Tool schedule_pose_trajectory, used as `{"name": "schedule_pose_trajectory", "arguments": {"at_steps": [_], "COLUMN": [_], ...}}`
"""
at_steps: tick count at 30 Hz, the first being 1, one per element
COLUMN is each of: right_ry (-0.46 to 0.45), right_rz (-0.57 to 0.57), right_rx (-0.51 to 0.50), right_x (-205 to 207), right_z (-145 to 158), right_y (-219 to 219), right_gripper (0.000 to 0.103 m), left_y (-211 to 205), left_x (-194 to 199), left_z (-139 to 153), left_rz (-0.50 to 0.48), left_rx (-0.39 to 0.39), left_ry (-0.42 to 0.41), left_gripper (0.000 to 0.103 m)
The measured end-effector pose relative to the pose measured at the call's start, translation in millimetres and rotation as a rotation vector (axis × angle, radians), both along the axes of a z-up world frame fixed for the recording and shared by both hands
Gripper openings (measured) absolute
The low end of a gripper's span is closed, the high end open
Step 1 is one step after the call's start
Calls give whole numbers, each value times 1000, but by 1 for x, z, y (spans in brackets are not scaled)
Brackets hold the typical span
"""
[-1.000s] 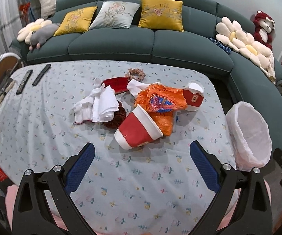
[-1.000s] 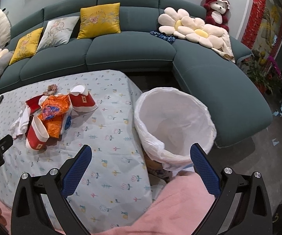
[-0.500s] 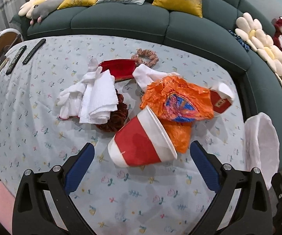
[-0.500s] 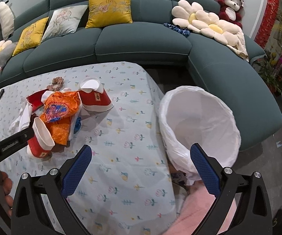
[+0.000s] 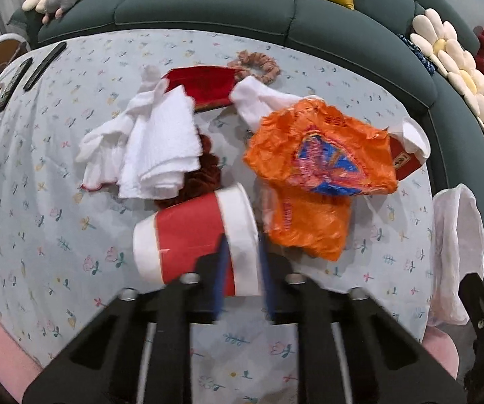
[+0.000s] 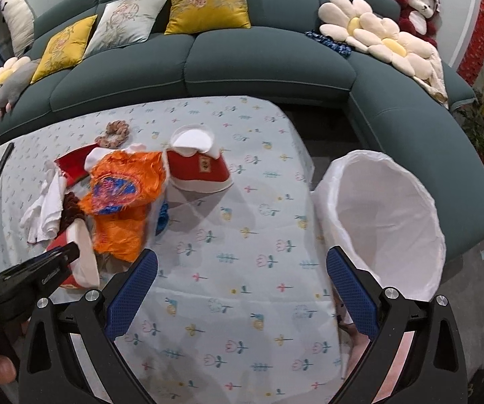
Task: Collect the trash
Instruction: 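Reach the left tool to the red-and-white paper cup and grasp it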
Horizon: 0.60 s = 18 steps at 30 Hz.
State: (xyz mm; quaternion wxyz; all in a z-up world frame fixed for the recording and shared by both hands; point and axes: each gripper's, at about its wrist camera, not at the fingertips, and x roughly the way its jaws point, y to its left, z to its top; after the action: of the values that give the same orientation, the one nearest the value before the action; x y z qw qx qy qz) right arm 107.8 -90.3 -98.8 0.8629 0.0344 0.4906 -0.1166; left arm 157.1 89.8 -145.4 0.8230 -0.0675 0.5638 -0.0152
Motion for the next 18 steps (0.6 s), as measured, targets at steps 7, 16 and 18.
{"name": "schedule_pose_trajectory", "arguments": {"at_steps": [7,16,18], "right_ry": [11,-1,-4], "right_rz": [30,64,70], "right_rx": [60,91,79], "right_x": [6,27,28], "right_z": [-6,-4,-3], "right_y": [14,32,34], "right_gripper": [95,93,93], "left_y": [26,49,46], "left_x": [-14,-21,-23], "left_z": [7,16,14], "left_rz": [27,57,48], "left_rx": [2,-54,-51], "left_ry": [-41,-54,-45], "left_gripper": [0,1,16]}}
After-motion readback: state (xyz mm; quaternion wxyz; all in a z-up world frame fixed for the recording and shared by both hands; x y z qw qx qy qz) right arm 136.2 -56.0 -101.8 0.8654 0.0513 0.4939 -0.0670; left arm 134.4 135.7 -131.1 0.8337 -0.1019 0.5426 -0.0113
